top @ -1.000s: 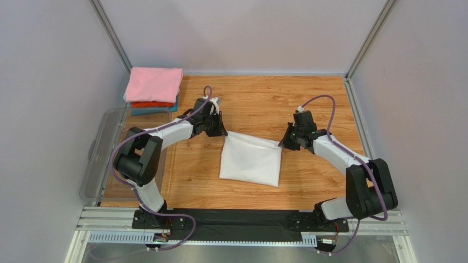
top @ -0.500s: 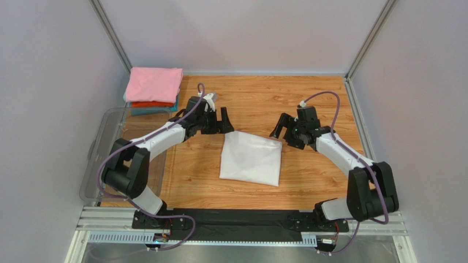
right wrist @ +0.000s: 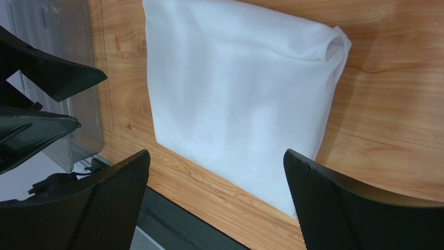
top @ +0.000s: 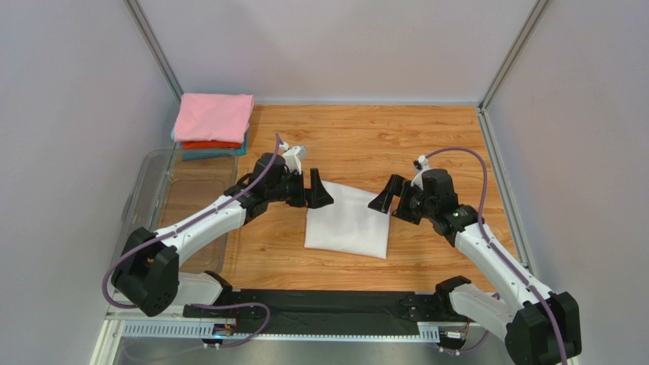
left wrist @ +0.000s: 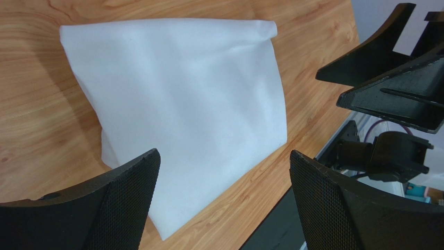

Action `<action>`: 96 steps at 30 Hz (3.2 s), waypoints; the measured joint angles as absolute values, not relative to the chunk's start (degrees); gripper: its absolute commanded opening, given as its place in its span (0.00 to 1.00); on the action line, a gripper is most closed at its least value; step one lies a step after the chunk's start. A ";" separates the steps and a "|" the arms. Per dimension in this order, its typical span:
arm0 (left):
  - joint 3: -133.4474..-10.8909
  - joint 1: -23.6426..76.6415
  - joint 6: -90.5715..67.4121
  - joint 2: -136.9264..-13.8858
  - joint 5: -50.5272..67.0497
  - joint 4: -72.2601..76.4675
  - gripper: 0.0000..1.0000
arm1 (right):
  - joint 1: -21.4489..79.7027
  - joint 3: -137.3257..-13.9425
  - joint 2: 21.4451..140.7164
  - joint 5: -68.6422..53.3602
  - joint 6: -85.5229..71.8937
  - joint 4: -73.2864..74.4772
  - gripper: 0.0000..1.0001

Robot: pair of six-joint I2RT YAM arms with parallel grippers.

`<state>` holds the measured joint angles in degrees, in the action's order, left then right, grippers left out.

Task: Fold and stack the t-shirts
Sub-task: Fold the tshirt, then neatly place the folded tshirt to the corner

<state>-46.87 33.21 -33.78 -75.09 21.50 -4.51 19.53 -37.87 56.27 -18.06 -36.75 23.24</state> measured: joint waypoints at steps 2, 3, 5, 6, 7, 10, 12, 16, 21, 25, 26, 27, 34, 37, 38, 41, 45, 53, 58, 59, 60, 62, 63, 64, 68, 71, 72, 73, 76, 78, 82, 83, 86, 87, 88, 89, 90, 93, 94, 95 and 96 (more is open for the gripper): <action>-45.50 33.56 -34.37 -75.16 22.22 -2.96 1.00 | 19.84 -36.51 56.55 -18.96 -37.08 22.74 1.00; -44.80 33.63 -34.70 -75.40 22.59 -2.20 1.00 | 19.86 -36.10 57.04 -19.38 -37.10 22.39 1.00; -44.49 33.67 -35.24 -76.88 23.18 -0.75 1.00 | 19.88 -35.83 59.05 -20.12 -37.10 21.17 1.00; -44.53 33.67 -35.33 -78.04 23.57 0.08 1.00 | 19.88 -35.86 60.62 -20.25 -37.10 20.27 1.00; -44.58 33.67 -35.53 -79.13 23.86 0.64 1.00 | 19.88 -36.01 62.39 -20.32 -37.10 19.66 1.00; -44.62 33.67 -35.79 -83.61 24.91 1.98 1.00 | 19.88 -36.49 67.70 -20.73 -37.10 17.65 1.00; -44.62 33.67 -35.81 -85.89 25.06 2.50 1.00 | 19.88 -37.69 71.40 -21.15 -37.06 16.71 1.00; -45.76 33.67 -35.66 -89.69 24.99 2.55 1.00 | 19.88 -41.95 77.91 -21.10 -36.80 15.20 1.00; -48.31 33.63 -35.44 -92.18 24.73 2.61 1.00 | 19.86 -46.87 82.59 -20.47 -36.25 13.65 1.00; -48.90 33.21 -35.40 -92.95 24.51 2.66 1.00 | 19.84 -49.30 86.87 -19.97 -35.97 12.49 1.00; -48.93 33.04 -35.33 -93.17 24.51 2.66 1.00 | 19.81 -49.60 87.96 -19.81 -35.92 12.51 1.00; -48.93 32.82 -35.22 -93.41 24.53 2.66 1.00 | 19.79 -49.89 89.01 -19.62 -35.86 12.56 1.00; -48.93 31.42 -34.59 -95.57 24.60 2.66 1.00 | 19.18 -53.04 95.90 -18.50 -35.09 12.56 1.00; -48.93 31.31 -34.30 -96.36 24.75 2.72 1.00 | 18.94 -55.07 98.13 -18.50 -34.50 12.47 1.00; -48.93 31.31 -34.22 -96.44 24.77 2.79 1.00 | 18.92 -55.59 98.61 -18.50 -34.26 12.45 1.00; -48.93 31.31 -34.13 -96.42 24.71 2.79 1.00 | 18.87 -56.23 99.04 -18.55 -33.74 12.40 1.00; -48.93 31.31 -34.02 -93.73 22.83 0.34 1.00 | 18.87 -56.25 97.51 -18.15 -32.93 13.61 1.00; -44.38 31.11 -33.67 -65.67 11.57 -8.67 1.00 | 18.87 -51.88 72.10 -12.32 -31.73 19.40 1.00; -37.52 31.09 -35.16 -47.86 5.30 -11.33 1.00 | 18.83 -40.99 48.16 -8.47 -34.22 20.71 1.00; -35.90 31.09 -35.81 -45.34 4.12 -11.64 1.00 | 18.83 -37.98 43.48 -7.70 -35.20 21.34 1.00; -34.13 31.07 -36.38 -43.22 3.03 -12.21 1.00 | 18.83 -34.61 38.89 -6.70 -36.40 22.26 1.00; -31.40 31.03 -37.10 -40.77 1.56 -12.60 1.00 | 18.83 -29.50 31.00 -4.67 -38.52 25.36 1.00; -29.95 30.98 -37.28 -39.94 0.99 -12.58 1.00 | 18.81 -27.29 26.92 -3.27 -39.51 26.94 1.00; -28.67 30.98 -37.43 -39.62 0.71 -12.58 1.00 | 18.81 -25.43 22.92 -2.00 -40.34 28.34 1.00; -26.30 30.98 -38.46 -40.80 -0.10 -12.56 1.00 | 18.68 -23.07 9.80 2.68 -42.85 33.21 1.00; -26.26 30.98 -38.98 -44.42 -0.01 -10.63 0.99 | 18.68 -23.07 5.32 4.99 -43.33 34.98 1.00; -26.24 30.98 -39.16 -46.39 0.23 -9.67 0.99 | 18.68 -23.07 5.10 5.56 -43.33 35.53 1.00; -26.24 30.98 -39.18 -47.88 0.58 -8.75 0.99 | 18.68 -23.09 5.50 5.96 -43.29 36.32 1.00; -26.22 30.98 -39.31 -53.58 1.83 -5.34 0.99 | 18.68 -23.11 9.26 6.44 -43.24 38.24 1.00; -26.35 30.98 -39.38 -58.06 2.90 -3.14 0.99 | 18.68 -23.11 12.43 6.50 -43.24 39.24 1.00; -27.18 30.98 -39.40 -65.10 4.95 -0.51 0.95 | 18.68 -23.16 17.67 6.37 -42.98 40.12 1.00; -27.83 30.98 -39.35 -67.33 5.58 0.21 0.93 | 18.68 -23.16 18.28 6.33 -42.89 40.10 1.00; -29.93 30.96 -39.33 -73.19 7.53 2.33 0.89 | 18.68 -23.16 19.27 5.89 -42.48 39.94 1.00; -30.68 30.94 -39.33 -75.07 8.40 3.03 0.89 | 18.68 -23.16 19.27 5.85 -42.39 39.83 1.00; -31.48 30.94 -39.31 -77.08 9.43 3.79 0.88 | 18.68 -23.16 19.27 5.78 -42.26 39.68 1.00; -32.05 30.92 -39.31 -78.54 10.35 4.47 0.88 | 18.68 -23.16 19.29 5.69 -42.17 39.57 1.00; -32.88 30.92 -39.33 -80.79 11.75 5.43 0.88 | 18.68 -23.16 19.29 5.65 -42.06 39.53 1.00; -34.63 30.94 -39.44 -85.03 14.46 7.25 0.87 | 18.68 -23.16 19.42 5.69 -41.74 39.40 1.00; -35.40 30.94 -39.51 -85.95 14.83 7.77 0.86 | 18.68 -23.16 19.53 5.69 -41.71 39.29 1.00; -36.01 31.00 -39.55 -86.89 15.16 8.25 0.86 | 18.68 -23.16 19.68 5.69 -41.69 39.16 1.00; -36.60 31.05 -39.62 -87.83 15.57 8.78 0.82 | 18.68 -23.16 19.84 5.69 -41.58 39.05 1.00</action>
<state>-36.60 31.05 -39.62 -87.83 15.57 8.78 18.68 -23.16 19.84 5.69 -41.58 39.05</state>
